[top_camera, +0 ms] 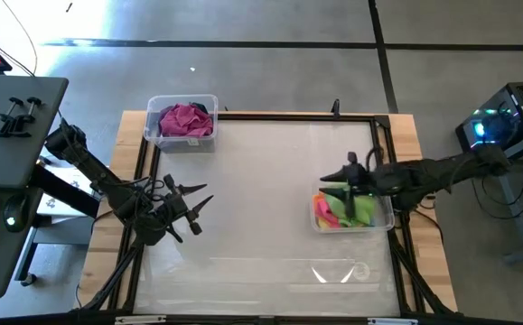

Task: Sort towels by color in basket
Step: Return to Home Position

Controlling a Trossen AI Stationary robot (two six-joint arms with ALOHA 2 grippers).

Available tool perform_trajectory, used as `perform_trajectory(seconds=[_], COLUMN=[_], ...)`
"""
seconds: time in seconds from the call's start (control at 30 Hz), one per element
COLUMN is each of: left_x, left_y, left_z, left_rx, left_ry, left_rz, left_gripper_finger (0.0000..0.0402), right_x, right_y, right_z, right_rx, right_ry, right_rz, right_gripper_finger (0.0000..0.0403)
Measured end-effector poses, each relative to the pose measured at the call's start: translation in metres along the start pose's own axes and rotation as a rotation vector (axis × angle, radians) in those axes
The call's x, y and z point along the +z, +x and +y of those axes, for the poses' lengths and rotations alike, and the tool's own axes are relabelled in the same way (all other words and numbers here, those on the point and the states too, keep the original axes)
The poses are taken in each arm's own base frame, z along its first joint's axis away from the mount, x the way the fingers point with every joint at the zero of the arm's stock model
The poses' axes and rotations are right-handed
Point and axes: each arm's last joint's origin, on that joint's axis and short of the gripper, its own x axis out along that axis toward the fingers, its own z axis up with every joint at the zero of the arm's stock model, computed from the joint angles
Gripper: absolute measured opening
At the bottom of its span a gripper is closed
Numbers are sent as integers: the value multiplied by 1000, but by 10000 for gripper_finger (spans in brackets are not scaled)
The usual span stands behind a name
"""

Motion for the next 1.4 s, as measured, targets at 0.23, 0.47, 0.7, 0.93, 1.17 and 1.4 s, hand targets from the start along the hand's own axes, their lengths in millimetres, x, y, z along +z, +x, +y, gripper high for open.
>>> perform_trajectory(seconds=[0.23, 0.47, 0.7, 0.93, 1.17, 1.4], left_x=[0, 0, 6, 16, 25, 14], left_y=[0, 0, 20, 43, 38, 4], left_z=[0, 0, 15, 53, 113, 149], left_rx=[1, -9, -123, -215, -236, -220], left_ry=[0, -17, -114, -149, -217, -297], left_rz=[0, 2, 64, 81, 17, 19], left_gripper_finger=[156, 156, 144, 114, 73, 30], right_x=[-42, -70, -95, -123, -130, -134], right_y=[-22, -39, -45, -37, -33, -31], right_z=[-15, -25, -31, -33, -33, -33], right_rx=[107, 209, 234, 260, 252, 242], right_ry=[27, -27, -47, -35, -65, -53], right_rz=[-221, -405, -482, -460, -390, -341], right_gripper_finger=[138, 138, 138, 132, 55, 15])
